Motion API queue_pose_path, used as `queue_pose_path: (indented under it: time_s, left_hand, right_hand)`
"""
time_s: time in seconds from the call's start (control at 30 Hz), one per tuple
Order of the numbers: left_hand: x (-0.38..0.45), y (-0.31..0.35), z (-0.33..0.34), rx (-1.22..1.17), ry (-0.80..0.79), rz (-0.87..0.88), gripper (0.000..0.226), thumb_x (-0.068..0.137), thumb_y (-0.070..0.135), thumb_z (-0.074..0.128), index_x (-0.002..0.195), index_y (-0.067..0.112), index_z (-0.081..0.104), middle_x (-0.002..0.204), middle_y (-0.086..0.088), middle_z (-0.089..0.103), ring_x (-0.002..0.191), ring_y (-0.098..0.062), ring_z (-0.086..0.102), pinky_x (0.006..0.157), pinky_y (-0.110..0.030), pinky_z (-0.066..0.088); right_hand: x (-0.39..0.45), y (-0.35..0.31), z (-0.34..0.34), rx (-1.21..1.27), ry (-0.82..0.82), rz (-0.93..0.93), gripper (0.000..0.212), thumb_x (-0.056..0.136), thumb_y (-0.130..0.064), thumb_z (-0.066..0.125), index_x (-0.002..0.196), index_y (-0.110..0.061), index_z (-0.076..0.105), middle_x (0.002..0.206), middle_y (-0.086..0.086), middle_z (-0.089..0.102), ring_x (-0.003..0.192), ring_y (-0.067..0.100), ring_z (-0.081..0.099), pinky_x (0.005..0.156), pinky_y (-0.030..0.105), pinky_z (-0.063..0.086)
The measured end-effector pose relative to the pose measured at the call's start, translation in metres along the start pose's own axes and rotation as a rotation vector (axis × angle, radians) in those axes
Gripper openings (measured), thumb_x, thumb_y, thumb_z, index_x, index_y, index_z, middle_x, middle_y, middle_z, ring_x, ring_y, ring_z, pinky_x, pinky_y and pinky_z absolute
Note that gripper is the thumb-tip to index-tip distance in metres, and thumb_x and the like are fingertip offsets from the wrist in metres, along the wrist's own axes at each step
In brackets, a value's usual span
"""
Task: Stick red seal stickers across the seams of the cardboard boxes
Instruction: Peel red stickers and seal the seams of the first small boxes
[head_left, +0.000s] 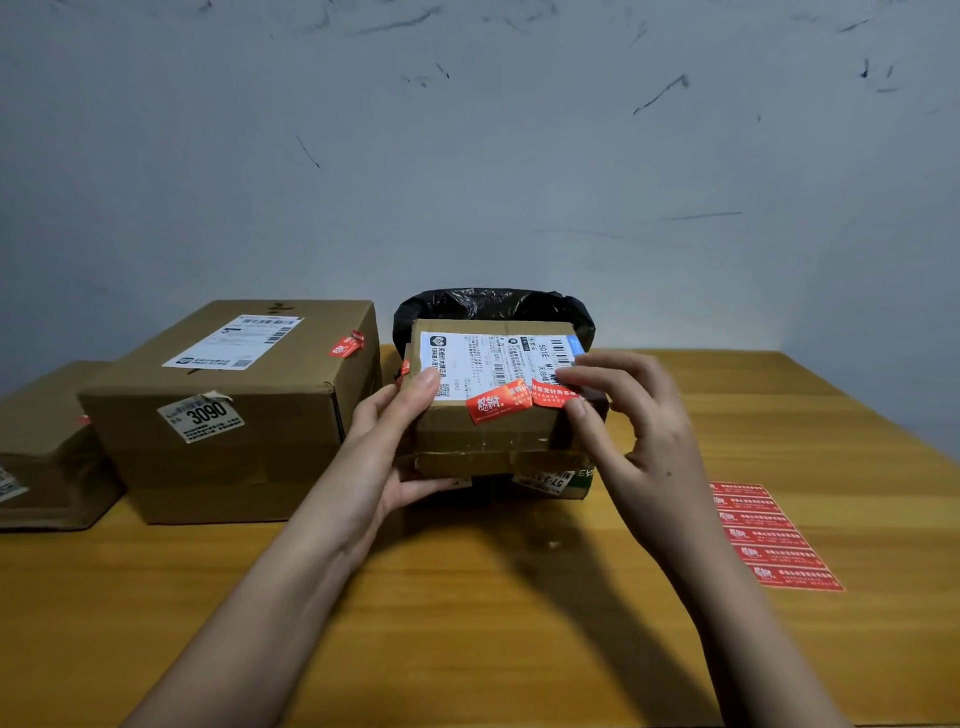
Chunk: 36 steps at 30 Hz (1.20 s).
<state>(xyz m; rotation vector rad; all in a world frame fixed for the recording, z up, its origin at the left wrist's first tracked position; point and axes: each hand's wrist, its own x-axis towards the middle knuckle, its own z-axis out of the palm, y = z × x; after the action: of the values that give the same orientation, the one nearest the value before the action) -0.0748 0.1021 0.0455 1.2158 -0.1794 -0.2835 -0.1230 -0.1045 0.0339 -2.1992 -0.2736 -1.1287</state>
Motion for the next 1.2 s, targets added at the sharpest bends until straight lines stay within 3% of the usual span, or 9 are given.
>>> queue_pose_path:
  time_s: [0.13, 0.37, 0.6, 1.07, 1.2]
  left_hand:
    - [0.003, 0.001, -0.002, 0.019, 0.020, 0.009, 0.078, 0.066, 0.052, 0.067, 0.136, 0.025, 0.045, 0.119, -0.005, 0.064, 0.105, -0.023, 0.066, 0.069, -0.038, 0.059]
    - [0.005, 0.002, -0.005, 0.082, 0.032, 0.025, 0.087, 0.061, 0.057, 0.067, 0.137, 0.025, 0.042, 0.121, -0.002, 0.062, 0.107, -0.021, 0.064, 0.071, -0.039, 0.059]
    - [0.010, 0.001, -0.006, 0.112, 0.060, 0.007, 0.095, 0.059, 0.060, 0.074, 0.140, 0.025, 0.037, 0.123, -0.004, 0.060, 0.105, -0.020, 0.065, 0.071, -0.040, 0.059]
    - [0.008, 0.001, -0.011, 0.156, 0.040, 0.047, 0.092, 0.063, 0.053, 0.066, 0.144, 0.025, 0.032, 0.118, 0.002, 0.061, 0.110, -0.017, 0.060, 0.070, -0.036, 0.060]
    - [0.009, 0.002, -0.013, 0.165, 0.050, 0.041, 0.091, 0.066, 0.055, 0.076, 0.143, 0.028, 0.034, 0.117, 0.002, 0.062, 0.108, -0.017, 0.061, 0.070, -0.035, 0.060]
  right_hand:
    - [0.002, 0.002, 0.000, -0.016, -0.049, -0.051, 0.035, 0.088, -0.040, 0.056, 0.115, -0.021, 0.065, 0.119, -0.005, 0.055, 0.117, 0.012, 0.051, 0.096, 0.025, 0.043]
    - [0.009, 0.005, 0.000, 0.121, -0.055, -0.021, 0.019, 0.084, -0.037, 0.063, 0.099, -0.028, 0.068, 0.109, -0.011, 0.061, 0.110, 0.011, 0.055, 0.086, 0.029, 0.047]
    - [0.009, 0.003, -0.004, 0.032, -0.015, -0.111, 0.012, 0.083, -0.032, 0.065, 0.089, -0.023, 0.069, 0.097, -0.011, 0.065, 0.098, 0.012, 0.057, 0.081, 0.021, 0.041]
    - [0.010, 0.005, -0.009, -0.048, -0.141, -0.146, 0.021, 0.086, -0.041, 0.058, 0.087, -0.023, 0.068, 0.093, -0.012, 0.064, 0.089, 0.013, 0.058, 0.067, 0.035, 0.048]
    - [0.010, 0.003, -0.012, -0.084, -0.170, -0.187, 0.020, 0.087, -0.042, 0.057, 0.087, -0.025, 0.067, 0.093, -0.014, 0.063, 0.087, 0.013, 0.058, 0.064, 0.037, 0.048]
